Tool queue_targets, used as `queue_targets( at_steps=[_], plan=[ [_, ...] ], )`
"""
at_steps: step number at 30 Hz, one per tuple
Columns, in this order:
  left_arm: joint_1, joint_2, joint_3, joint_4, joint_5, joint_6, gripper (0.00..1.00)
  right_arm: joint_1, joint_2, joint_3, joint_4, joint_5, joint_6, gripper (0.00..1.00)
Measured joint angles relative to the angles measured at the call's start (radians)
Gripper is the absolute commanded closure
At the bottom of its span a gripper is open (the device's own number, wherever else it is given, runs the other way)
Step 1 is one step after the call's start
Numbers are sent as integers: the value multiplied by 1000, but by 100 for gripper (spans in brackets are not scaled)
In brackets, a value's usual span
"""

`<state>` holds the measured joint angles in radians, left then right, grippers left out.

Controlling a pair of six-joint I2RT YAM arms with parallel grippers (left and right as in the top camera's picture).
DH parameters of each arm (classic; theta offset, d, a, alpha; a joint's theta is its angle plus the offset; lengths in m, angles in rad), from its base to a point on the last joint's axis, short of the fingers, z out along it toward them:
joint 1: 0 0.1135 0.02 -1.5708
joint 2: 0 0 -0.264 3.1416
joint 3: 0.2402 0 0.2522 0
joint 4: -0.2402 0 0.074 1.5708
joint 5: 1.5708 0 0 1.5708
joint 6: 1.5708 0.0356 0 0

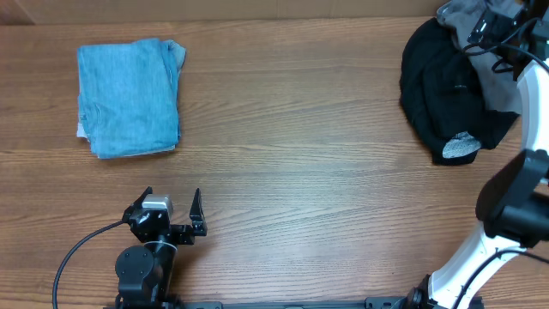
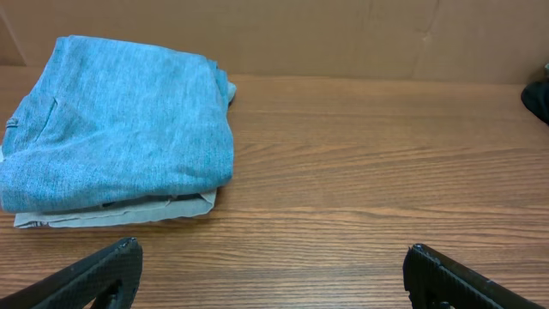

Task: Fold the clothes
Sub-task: 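Reach the right gripper to the clothes pile and grasp the grey pants, then lift the grey pants with the right gripper and drag them to table center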

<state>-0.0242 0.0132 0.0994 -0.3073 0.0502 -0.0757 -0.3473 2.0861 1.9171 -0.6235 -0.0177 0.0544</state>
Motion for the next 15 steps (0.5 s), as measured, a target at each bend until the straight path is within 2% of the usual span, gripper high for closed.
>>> queue_targets(
  at_steps=[5, 12, 15],
  plan=[
    [0, 0, 0, 0, 0, 0, 0, -7, 99, 3, 25, 9, -49, 2],
    [0, 0, 0, 0, 0, 0, 0, -24, 177, 3, 40, 58, -80, 8],
    [0, 0, 0, 0, 0, 0, 0, -46, 193, 5, 49, 48, -82, 20]
  ],
)
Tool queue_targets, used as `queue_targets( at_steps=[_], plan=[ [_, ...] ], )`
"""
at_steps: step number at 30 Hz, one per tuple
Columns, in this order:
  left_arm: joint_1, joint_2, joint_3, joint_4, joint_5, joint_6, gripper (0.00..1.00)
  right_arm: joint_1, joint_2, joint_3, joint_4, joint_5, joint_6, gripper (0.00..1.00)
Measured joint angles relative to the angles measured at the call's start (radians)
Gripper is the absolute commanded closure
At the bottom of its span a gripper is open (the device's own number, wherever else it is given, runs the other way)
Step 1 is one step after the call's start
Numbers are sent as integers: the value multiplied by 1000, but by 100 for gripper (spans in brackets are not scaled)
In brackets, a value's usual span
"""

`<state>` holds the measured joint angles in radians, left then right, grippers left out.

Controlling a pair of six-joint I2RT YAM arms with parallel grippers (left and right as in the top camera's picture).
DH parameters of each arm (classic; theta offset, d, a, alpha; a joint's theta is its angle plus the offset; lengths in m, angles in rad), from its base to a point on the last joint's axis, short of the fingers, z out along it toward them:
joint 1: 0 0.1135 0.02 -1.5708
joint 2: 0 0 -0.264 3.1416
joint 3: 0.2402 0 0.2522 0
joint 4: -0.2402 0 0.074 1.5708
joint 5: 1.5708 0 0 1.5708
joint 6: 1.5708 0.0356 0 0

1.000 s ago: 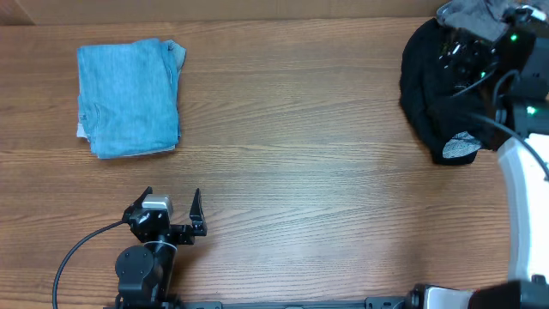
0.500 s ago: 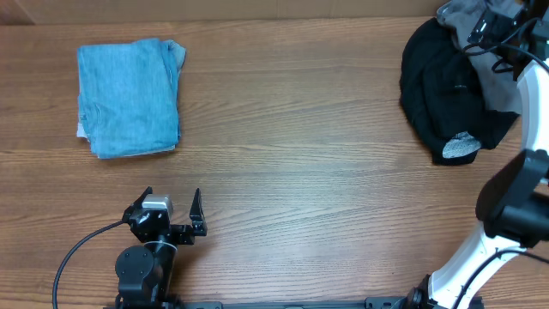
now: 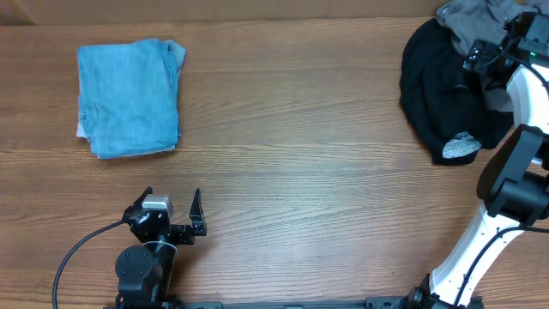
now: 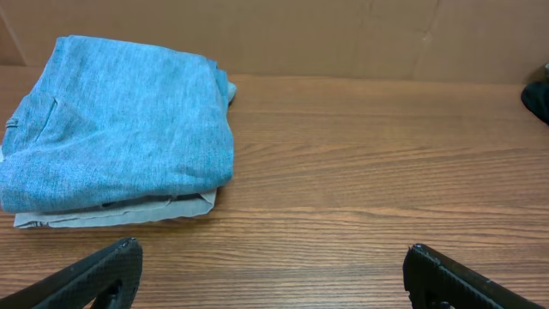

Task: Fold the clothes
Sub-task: 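Lift the grey pants with the right gripper and drag them to table center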

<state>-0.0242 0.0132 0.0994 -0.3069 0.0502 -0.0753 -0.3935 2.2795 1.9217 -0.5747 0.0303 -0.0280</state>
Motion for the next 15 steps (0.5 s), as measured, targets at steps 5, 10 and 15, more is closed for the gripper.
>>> queue_targets(
  at_steps=[5, 10, 15],
  plan=[
    [0, 0, 0, 0, 0, 0, 0, -8, 16, 2, 24, -14, 5, 73],
    [0, 0, 0, 0, 0, 0, 0, -4, 18, 3, 30, -24, 16, 96],
    [0, 0, 0, 0, 0, 0, 0, -5, 18, 27, -18, -35, 41, 96]
  ],
)
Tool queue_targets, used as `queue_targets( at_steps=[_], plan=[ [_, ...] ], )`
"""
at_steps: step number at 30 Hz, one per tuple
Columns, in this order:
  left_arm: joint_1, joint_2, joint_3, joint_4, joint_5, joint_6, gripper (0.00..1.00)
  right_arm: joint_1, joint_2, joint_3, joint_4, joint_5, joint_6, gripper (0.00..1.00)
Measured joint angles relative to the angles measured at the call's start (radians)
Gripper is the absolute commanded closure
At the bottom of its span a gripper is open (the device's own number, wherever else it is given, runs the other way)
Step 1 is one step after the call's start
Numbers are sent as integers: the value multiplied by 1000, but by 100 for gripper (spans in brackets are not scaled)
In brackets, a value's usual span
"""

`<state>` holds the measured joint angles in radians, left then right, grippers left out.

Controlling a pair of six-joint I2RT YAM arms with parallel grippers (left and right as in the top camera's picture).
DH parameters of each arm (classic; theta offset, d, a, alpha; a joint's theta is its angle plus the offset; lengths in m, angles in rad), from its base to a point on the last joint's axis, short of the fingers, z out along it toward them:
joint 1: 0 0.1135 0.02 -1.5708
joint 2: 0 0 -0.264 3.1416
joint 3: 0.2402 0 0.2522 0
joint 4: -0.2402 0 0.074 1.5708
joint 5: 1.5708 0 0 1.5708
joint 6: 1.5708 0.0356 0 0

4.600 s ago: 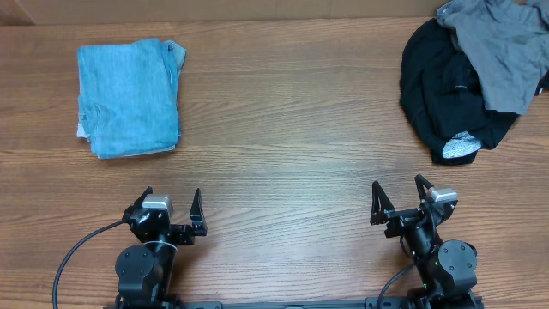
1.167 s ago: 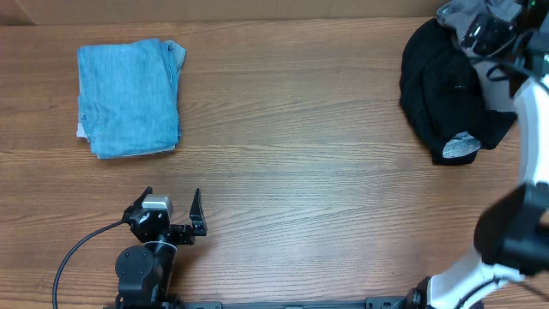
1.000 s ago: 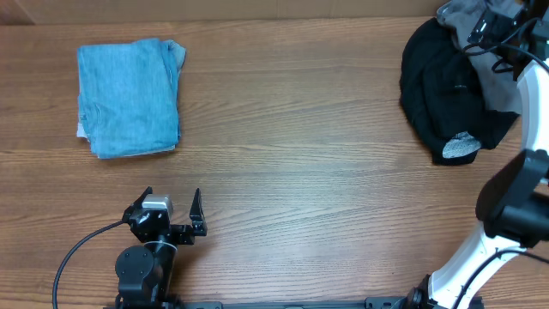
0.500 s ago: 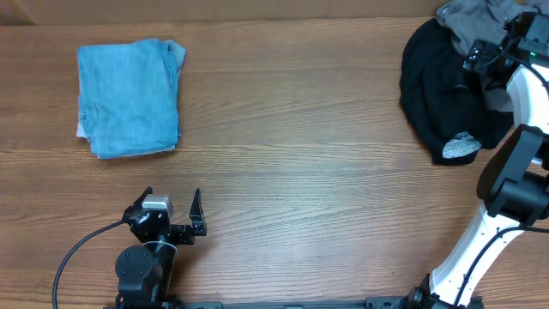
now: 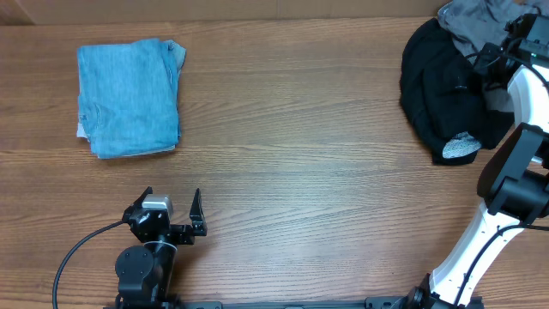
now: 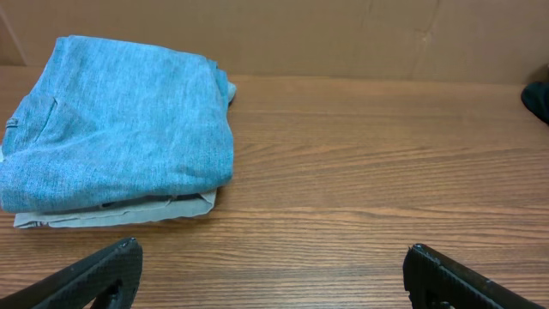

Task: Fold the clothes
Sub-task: 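Lift the grey pants with the right gripper and drag them to table center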

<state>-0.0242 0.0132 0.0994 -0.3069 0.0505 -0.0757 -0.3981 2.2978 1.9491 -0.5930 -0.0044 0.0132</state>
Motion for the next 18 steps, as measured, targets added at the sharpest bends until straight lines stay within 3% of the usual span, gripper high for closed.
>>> queue_targets(
  at_steps=[8, 18],
  plan=[
    [0, 0, 0, 0, 0, 0, 0, 0, -63, 156, -158, -59, 54, 96],
    [0, 0, 0, 0, 0, 0, 0, 25, -465, 221, -129, -324, 132, 96]
  ],
)
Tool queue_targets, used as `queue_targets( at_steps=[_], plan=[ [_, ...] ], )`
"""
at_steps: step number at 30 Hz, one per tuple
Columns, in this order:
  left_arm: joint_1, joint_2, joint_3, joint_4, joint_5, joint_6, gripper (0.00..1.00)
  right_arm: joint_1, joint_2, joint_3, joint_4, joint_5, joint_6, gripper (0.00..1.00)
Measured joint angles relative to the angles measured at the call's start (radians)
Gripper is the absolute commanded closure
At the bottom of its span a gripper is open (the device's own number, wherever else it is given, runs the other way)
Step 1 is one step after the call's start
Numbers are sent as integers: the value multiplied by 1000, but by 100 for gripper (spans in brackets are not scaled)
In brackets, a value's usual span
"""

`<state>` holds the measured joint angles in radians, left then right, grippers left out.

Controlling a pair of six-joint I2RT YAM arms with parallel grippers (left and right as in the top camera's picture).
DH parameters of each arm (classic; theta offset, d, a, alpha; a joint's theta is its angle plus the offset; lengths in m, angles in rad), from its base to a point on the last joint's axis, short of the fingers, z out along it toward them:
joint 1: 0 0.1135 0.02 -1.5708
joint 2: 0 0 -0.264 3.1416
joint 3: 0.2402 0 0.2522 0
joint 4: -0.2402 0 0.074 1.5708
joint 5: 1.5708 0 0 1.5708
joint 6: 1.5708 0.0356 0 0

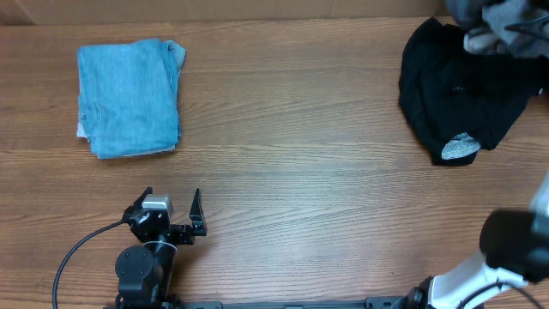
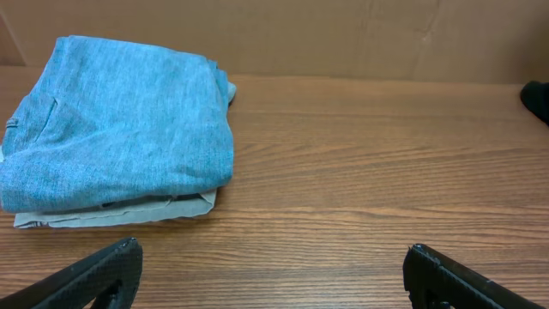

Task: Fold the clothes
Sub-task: 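Lift the grey pants with the right gripper and drag them to table center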

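A folded blue garment (image 1: pixel 129 99) lies at the far left on top of a lighter folded piece; the left wrist view shows that blue garment (image 2: pixel 120 129) ahead and to the left. A heap of black clothing (image 1: pixel 455 86) lies at the far right. A grey garment (image 1: pixel 493 19), blurred, hangs raised over the heap's far edge, held by my right gripper (image 1: pixel 525 30), which is mostly hidden at the frame's corner. My left gripper (image 1: pixel 171 215) rests open near the front edge, its fingers (image 2: pixel 107 270) wide apart with bare wood between them.
A small grey piece (image 1: pixel 461 148) lies at the near edge of the black heap. The wooden table (image 1: pixel 300 154) runs between the folded stack and the heap. The right arm's base (image 1: pixel 515 249) stands at the front right. A cardboard wall (image 2: pixel 343 34) backs the table.
The right arm's white link has left the space over the heap. The grey garment now hangs higher and blurred at the top right corner. The left arm has not moved.
The right gripper was down at the grey garment on the far side of the black heap in all three earlier moments, shifting slightly. Now the grey garment is lifted off the heap. The left gripper stayed open and still throughout.
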<state>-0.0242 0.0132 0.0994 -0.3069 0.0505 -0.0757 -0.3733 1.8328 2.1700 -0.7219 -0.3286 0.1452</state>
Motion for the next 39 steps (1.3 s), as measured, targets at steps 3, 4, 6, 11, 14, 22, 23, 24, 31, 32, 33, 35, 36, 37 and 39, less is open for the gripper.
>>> queue_targets(
  at_steps=[3, 4, 6, 11, 14, 22, 23, 24, 31, 32, 33, 35, 36, 37, 39],
  plan=[
    [0, 0, 0, 0, 0, 0, 0, 50, -130, 3, -3, -77, 9, 96],
    [0, 0, 0, 0, 0, 0, 0, 69, -166, 3, -5, -90, 11, 96],
    [0, 0, 0, 0, 0, 0, 0, 113, -237, 3, -22, -108, 12, 96],
    [0, 0, 0, 0, 0, 0, 0, 249, -377, 11, -71, -172, 11, 96],
    [0, 0, 0, 0, 0, 0, 0, 314, -393, 14, -105, -230, 12, 96],
    [0, 0, 0, 0, 0, 0, 0, 512, -344, 14, -134, -255, 11, 96],
    [0, 0, 0, 0, 0, 0, 0, 540, -332, 14, -129, -243, 3, 96],
    [0, 0, 0, 0, 0, 0, 0, 560, -319, 14, -122, -233, -3, 96],
    [0, 0, 0, 0, 0, 0, 0, 692, -170, 14, 127, -64, -30, 96],
    [0, 0, 0, 0, 0, 0, 0, 706, -144, 14, 182, -27, -32, 96],
    [0, 0, 0, 0, 0, 0, 0, 719, -122, 14, 215, 6, -33, 96],
    [0, 0, 0, 0, 0, 0, 0, 741, -91, 14, 264, 80, -34, 96],
    [0, 0, 0, 0, 0, 0, 0, 748, -85, 14, 266, 108, -34, 96],
    [0, 0, 0, 0, 0, 0, 0, 755, -84, 14, 258, 139, -34, 96],
    [0, 0, 0, 0, 0, 0, 0, 761, -88, 18, 181, 198, -40, 96]
  ],
)
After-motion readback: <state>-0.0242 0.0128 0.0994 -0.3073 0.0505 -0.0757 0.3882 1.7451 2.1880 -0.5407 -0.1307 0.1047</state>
